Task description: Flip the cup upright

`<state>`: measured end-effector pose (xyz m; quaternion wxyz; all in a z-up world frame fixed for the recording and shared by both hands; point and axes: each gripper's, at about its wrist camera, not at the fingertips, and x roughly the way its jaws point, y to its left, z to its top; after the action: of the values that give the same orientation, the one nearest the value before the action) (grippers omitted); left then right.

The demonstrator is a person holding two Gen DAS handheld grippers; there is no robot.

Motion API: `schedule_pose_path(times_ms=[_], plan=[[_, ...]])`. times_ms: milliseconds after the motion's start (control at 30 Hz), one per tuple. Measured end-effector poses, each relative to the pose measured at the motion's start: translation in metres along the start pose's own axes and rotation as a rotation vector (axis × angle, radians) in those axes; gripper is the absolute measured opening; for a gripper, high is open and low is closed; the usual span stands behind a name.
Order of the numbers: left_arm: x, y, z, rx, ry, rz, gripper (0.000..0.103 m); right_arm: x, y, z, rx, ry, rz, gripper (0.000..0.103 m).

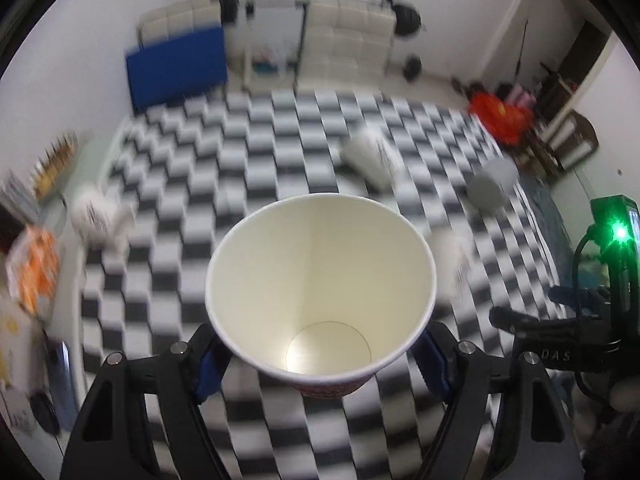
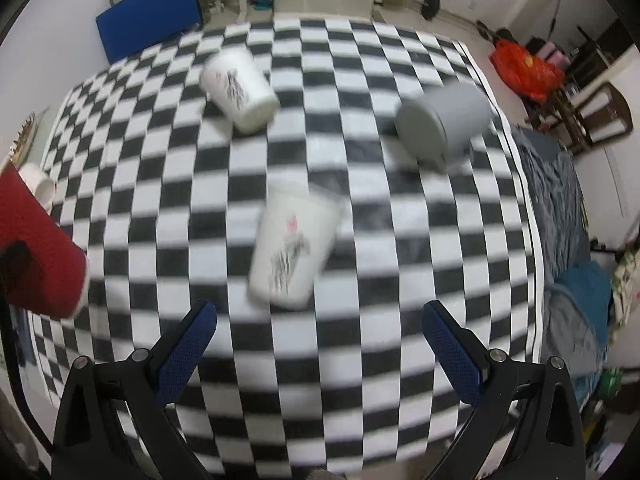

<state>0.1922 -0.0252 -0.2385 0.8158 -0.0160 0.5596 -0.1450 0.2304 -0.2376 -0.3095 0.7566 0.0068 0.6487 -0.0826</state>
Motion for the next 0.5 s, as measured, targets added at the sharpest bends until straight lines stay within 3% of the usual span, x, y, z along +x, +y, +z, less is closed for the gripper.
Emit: schedule_pose_path(times_ms=[133, 300, 400, 500], plan=[[0.025, -0.004, -0.038, -0.050, 0.192, -0.079, 0.077, 0.004, -0.009, -0.051, 0.051, 0.062, -0.001, 0.103], [0.064, -0.014, -0.068, -0.127, 0.375, -0.160, 0.077, 0.019, -0.021, -0.099, 0.118, 0.149, -0.010, 0.103], [0.079, -0.020, -0.069, -0.144, 0.420, -0.162, 0.077, 0.028, -0.025, -0.111, 0.141, 0.182, -0.020, 0.103], [0.087, -0.027, -0.061, -0.131, 0.416, -0.136, 0.077, 0.032, -0.025, -0.113, 0.144, 0.196, -0.032, 0.103]])
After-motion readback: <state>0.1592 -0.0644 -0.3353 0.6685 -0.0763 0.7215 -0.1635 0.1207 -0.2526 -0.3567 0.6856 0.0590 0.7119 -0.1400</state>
